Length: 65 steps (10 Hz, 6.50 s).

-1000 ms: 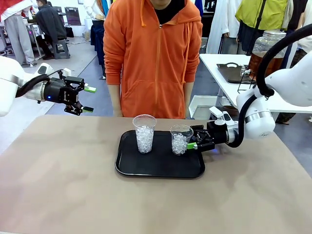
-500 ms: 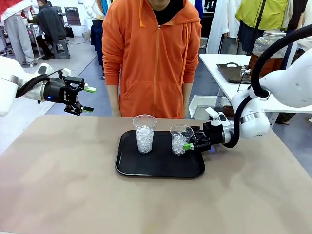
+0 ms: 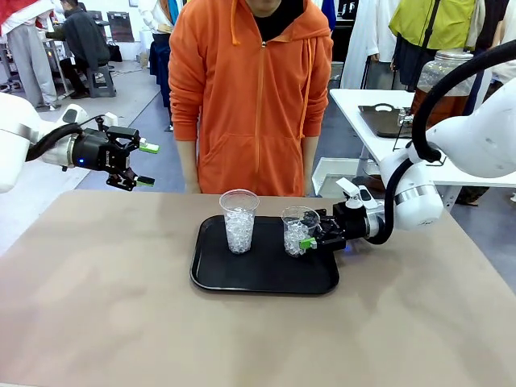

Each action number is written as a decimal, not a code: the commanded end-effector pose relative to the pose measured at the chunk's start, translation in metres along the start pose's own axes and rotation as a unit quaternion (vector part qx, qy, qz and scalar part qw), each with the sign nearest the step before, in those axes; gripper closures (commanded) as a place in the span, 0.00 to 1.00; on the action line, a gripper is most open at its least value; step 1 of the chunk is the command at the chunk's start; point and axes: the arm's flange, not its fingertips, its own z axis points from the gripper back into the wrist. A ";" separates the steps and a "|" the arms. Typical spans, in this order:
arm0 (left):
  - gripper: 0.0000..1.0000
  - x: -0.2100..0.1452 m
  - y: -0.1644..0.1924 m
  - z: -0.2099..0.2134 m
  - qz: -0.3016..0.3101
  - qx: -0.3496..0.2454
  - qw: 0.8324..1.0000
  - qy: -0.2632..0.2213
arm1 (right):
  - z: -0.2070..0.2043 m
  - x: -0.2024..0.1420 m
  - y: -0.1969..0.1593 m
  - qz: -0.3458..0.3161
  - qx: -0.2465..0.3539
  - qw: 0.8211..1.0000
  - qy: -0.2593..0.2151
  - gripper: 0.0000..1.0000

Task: Pour the drink into the iced cup.
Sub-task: Pick up the iced cup indicated by the human and present it to them, then open the gripper to release the iced cup you were holding.

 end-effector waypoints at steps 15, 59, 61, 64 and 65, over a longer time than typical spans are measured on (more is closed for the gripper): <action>0.00 0.000 -0.001 0.001 -0.002 -0.004 1.000 -0.001 | 0.029 0.150 -0.049 0.086 -0.011 0.996 -0.030 0.18; 0.00 0.000 -0.001 0.001 -0.002 -0.004 1.000 -0.001 | 0.090 0.117 -0.013 0.075 -0.050 0.996 -0.009 0.00; 0.00 0.000 -0.001 0.001 -0.002 -0.004 1.000 -0.001 | 0.108 0.094 0.002 0.080 -0.058 0.995 -0.003 0.00; 0.00 0.000 -0.001 0.001 -0.002 -0.004 1.000 -0.001 | 0.132 0.057 0.024 0.081 -0.075 0.994 -0.007 0.00; 0.00 0.000 -0.001 0.001 -0.002 -0.004 1.000 -0.001 | 0.139 0.047 0.032 0.082 -0.081 0.993 -0.015 0.00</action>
